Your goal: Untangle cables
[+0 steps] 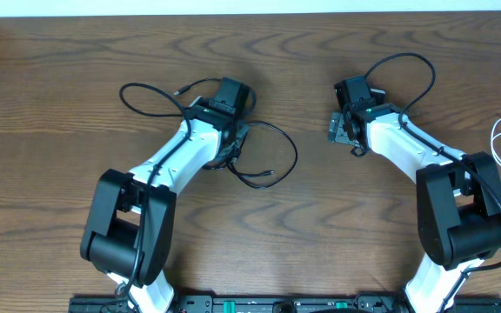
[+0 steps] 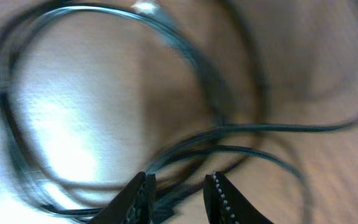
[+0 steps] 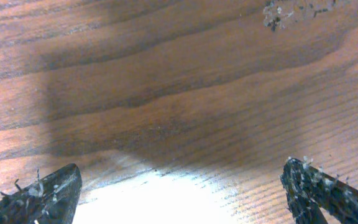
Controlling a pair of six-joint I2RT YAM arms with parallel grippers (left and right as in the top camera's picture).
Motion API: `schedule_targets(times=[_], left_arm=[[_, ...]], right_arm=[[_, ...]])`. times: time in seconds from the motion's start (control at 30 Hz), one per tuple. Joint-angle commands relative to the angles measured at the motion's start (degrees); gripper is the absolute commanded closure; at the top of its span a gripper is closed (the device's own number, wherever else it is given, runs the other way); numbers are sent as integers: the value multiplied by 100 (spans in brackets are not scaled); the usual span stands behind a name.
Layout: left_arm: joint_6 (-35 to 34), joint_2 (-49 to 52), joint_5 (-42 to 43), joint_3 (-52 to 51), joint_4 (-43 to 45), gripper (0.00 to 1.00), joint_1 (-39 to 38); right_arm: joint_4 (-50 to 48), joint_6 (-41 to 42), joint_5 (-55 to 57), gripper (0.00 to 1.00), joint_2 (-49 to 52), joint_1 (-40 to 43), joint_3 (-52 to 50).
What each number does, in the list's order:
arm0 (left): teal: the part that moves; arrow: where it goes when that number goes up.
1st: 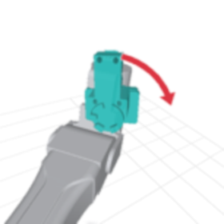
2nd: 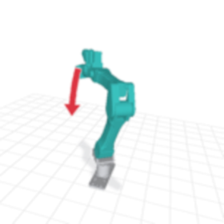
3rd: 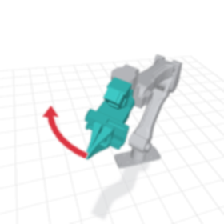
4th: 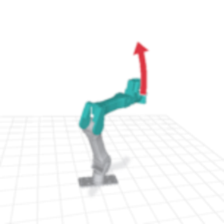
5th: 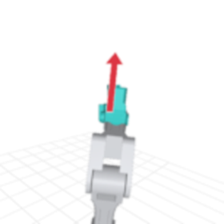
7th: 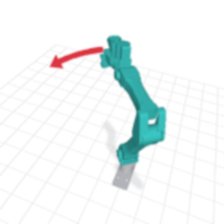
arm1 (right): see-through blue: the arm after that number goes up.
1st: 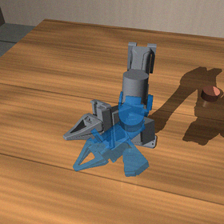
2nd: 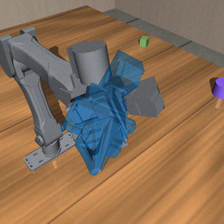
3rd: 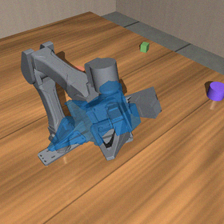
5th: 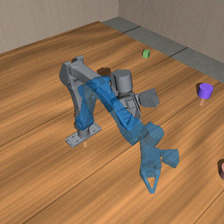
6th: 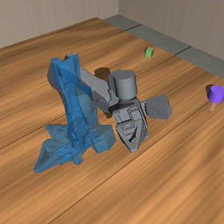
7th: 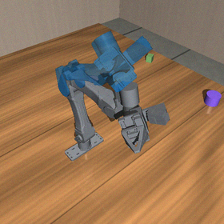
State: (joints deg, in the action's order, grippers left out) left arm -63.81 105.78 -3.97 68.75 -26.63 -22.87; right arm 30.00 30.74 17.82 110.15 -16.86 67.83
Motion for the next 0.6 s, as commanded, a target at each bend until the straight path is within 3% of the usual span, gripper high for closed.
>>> schedule_targets(times=[0.0,0.13,0.3,0.4,0.57], left_arm=[[-120,-22,372,-28,273,66,-160],[-118,-22,715,-28,339,58,-278],[-192,-22,560,-28,341,58,-282],[-678,-22,-39,-28,264,66,-282],[-1722,-22,-726,-28,-192,70,-282]], right_arm=[[0,-61,109,1,46,-48,70],[0,-61,109,1,46,-48,70],[0,-61,109,1,48,-48,70],[0,-61,109,1,46,-48,70],[0,-61,109,1,46,-48,70]])
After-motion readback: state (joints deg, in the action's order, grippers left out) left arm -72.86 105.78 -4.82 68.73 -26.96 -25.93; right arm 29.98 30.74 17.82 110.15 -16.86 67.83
